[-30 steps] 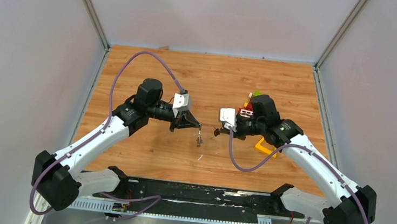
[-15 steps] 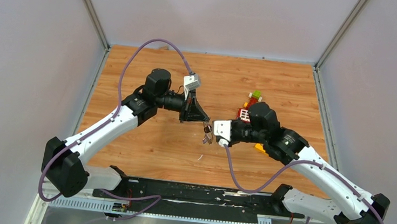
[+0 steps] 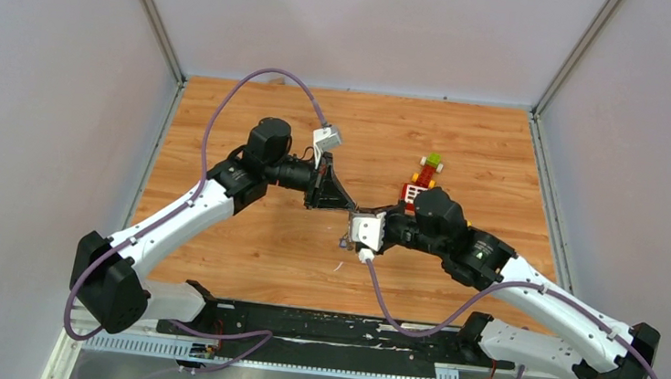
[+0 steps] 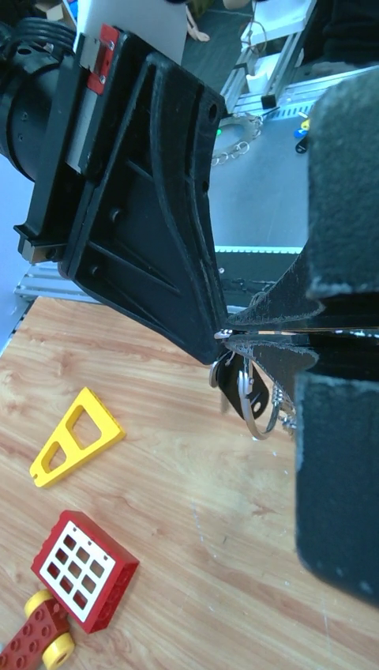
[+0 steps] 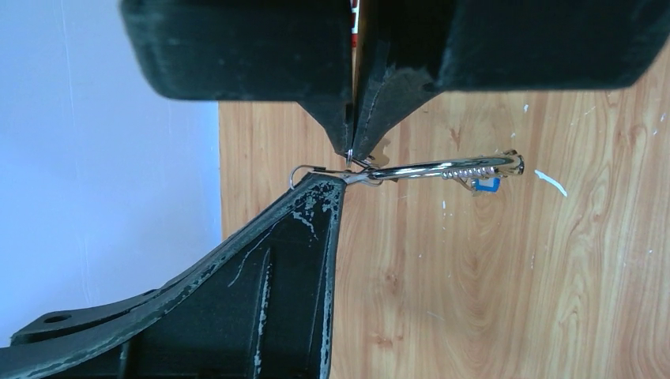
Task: Put the keys on the keyring
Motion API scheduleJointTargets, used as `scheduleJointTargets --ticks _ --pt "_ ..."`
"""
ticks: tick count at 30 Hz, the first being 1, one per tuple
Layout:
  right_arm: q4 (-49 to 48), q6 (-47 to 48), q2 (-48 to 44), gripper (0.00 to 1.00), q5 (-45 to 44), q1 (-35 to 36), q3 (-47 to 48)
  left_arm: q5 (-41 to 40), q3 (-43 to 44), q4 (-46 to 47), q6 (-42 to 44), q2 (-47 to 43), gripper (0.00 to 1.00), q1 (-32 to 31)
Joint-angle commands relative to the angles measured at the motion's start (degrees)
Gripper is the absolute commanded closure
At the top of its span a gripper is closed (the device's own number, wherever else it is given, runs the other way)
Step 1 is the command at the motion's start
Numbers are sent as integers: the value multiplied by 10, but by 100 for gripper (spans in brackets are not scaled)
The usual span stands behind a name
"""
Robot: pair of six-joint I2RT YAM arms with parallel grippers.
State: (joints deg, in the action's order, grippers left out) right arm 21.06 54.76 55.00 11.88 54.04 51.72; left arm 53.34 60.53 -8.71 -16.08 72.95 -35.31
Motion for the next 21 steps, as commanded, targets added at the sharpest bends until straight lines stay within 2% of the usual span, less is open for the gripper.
scheduleJointTargets --ticks 1,21 --pt "-42 11 -19 100 -31 8 -7 13 16 28 -16 -4 100 -4" --pt "-59 10 -35 100 -40 22 -18 30 11 63 -42 6 100 -4"
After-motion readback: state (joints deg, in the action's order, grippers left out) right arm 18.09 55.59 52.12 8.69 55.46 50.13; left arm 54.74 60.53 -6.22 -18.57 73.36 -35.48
